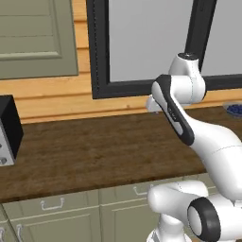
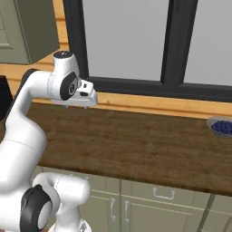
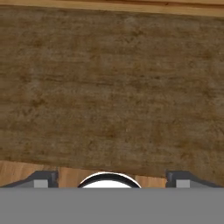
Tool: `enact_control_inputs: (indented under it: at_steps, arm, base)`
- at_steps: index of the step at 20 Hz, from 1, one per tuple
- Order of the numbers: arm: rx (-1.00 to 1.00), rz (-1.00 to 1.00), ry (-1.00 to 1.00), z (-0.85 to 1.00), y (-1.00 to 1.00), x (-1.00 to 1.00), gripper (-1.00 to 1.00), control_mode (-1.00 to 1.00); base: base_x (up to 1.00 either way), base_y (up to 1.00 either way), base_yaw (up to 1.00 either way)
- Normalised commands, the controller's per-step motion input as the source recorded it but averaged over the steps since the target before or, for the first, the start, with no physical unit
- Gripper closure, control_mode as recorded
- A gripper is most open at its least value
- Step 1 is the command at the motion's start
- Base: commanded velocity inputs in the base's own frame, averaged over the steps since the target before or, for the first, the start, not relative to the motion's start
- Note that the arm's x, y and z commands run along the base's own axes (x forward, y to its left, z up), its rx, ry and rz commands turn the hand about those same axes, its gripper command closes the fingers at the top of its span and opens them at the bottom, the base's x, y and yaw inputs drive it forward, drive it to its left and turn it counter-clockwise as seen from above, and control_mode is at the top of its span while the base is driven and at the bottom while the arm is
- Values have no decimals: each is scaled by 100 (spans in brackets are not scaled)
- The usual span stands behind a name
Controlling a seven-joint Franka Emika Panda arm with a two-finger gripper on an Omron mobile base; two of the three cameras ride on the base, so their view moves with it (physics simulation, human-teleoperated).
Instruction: Take a straw from the drawer in front and place it inside the glass cup on the dining counter.
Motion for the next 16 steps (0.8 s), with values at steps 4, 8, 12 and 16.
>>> enact_control_inputs:
  at_steps: [4, 8, 12, 16]
  arm:
    - [0, 0, 0, 0, 0, 0, -100, 100]
    - [0, 0, 0, 0, 0, 0, -100, 100]
    - [0, 0, 0, 0, 0, 0, -100, 100]
    - [0, 0, 0, 0, 0, 0, -100, 100]
  base:
    - [-20, -55, 33]
    - [-11, -73, 50]
    - [-28, -82, 56]
    - [-38, -72, 57]
